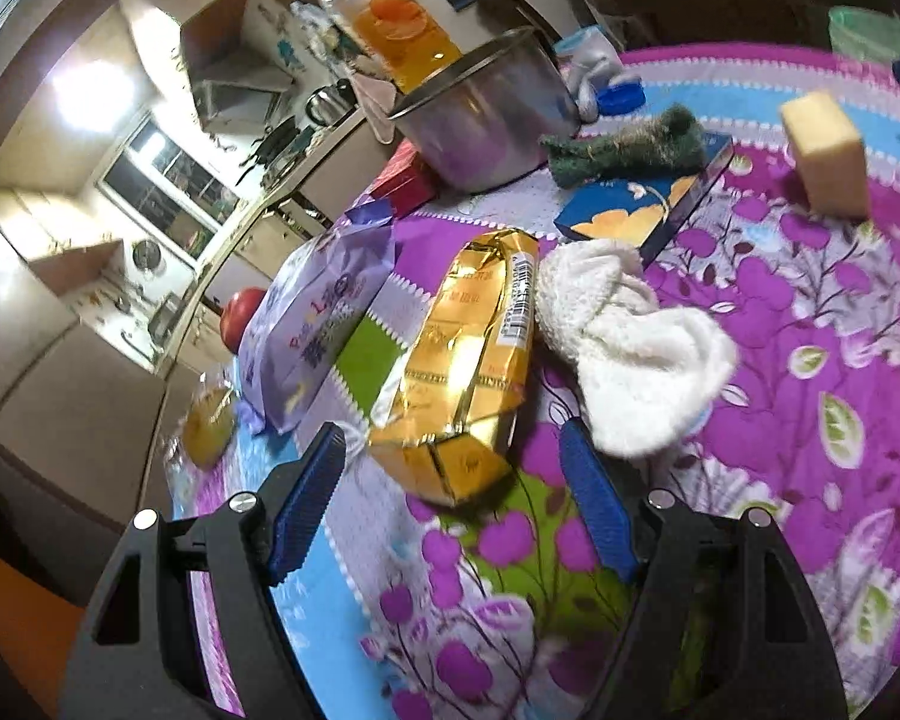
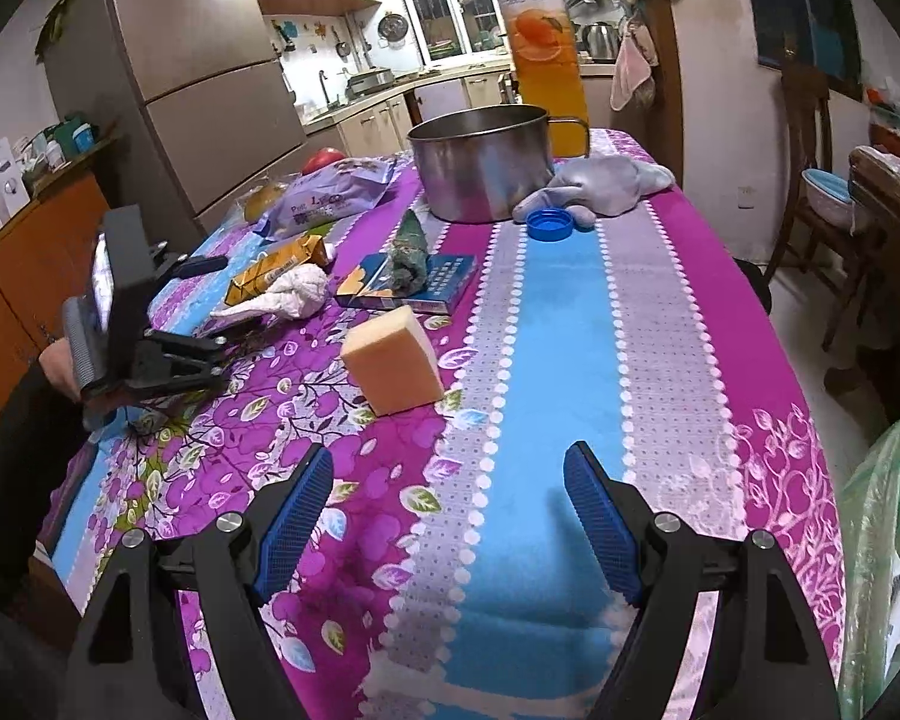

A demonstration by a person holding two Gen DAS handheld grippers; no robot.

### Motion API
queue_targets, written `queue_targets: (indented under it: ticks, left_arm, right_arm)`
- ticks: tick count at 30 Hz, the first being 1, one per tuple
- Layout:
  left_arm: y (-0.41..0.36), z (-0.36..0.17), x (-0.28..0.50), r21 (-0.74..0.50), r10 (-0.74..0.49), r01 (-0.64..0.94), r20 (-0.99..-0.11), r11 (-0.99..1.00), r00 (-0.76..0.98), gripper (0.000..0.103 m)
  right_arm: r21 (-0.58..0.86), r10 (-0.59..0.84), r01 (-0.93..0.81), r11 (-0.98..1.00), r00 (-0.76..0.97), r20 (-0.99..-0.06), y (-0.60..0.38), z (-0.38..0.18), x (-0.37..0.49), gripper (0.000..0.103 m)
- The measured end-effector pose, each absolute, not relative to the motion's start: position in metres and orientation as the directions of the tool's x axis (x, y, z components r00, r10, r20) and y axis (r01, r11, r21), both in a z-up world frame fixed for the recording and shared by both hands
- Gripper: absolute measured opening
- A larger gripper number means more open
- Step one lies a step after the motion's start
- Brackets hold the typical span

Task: Collect trash
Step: 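Grasp the gold snack box with the left tool while the right tool grasps the yellow sponge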

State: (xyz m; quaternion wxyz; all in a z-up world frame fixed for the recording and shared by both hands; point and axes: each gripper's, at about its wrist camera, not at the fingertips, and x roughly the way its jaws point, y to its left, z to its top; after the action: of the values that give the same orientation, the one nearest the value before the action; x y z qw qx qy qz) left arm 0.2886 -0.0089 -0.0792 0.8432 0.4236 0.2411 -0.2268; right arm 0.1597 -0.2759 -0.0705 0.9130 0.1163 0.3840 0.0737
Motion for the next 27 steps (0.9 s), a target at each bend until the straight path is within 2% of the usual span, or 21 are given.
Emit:
queue_targets:
  ticks: [2, 3, 5, 6, 7, 15, 23, 27]
  left_arm:
    - [-0.010, -0.079, 0.291, 0.609, -0.191, 0.591, -0.593, 0.530, 0.782, 0.070]
    - [-0.010, -0.080, 0.293, 0.609, -0.195, 0.592, -0.592, 0.528, 0.782, 0.066]
    - [-0.011, -0.082, 0.295, 0.611, -0.199, 0.595, -0.591, 0.522, 0.782, 0.056]
    - [-0.012, -0.084, 0.296, 0.609, -0.199, 0.599, -0.596, 0.520, 0.778, 0.042]
    - [-0.012, -0.085, 0.296, 0.624, -0.190, 0.580, -0.578, 0.525, 0.794, 0.040]
    - [0.007, -0.062, 0.288, 0.527, -0.264, 0.565, -0.539, 0.635, 0.800, 0.027]
    - [0.048, -0.024, 0.265, 0.390, -0.256, 0.476, -0.496, 0.788, 0.830, 0.026]
    - [0.068, -0.008, 0.244, 0.243, -0.320, 0.489, -0.506, 0.838, 0.801, 0.026]
  right_arm:
    - [0.263, 0.234, -0.066, 0.963, 0.693, -0.682, -0.272, -0.070, 0.163, 0.079]
    - [0.255, 0.238, -0.080, 0.964, 0.692, -0.682, -0.269, -0.069, 0.164, 0.079]
    - [0.239, 0.249, -0.113, 0.965, 0.684, -0.685, -0.261, -0.069, 0.171, 0.079]
    - [0.244, 0.266, -0.131, 0.961, 0.679, -0.684, -0.258, -0.069, 0.174, 0.079]
    - [0.257, 0.288, -0.148, 0.955, 0.672, -0.682, -0.255, -0.069, 0.179, 0.079]
    - [0.221, 0.301, -0.205, 0.954, 0.666, -0.683, -0.236, -0.067, 0.216, 0.079]
    - [0.195, 0.305, -0.239, 0.951, 0.648, -0.698, -0.229, -0.075, 0.229, 0.079]
    - [0.181, 0.303, -0.250, 0.951, 0.640, -0.706, -0.225, -0.078, 0.236, 0.074]
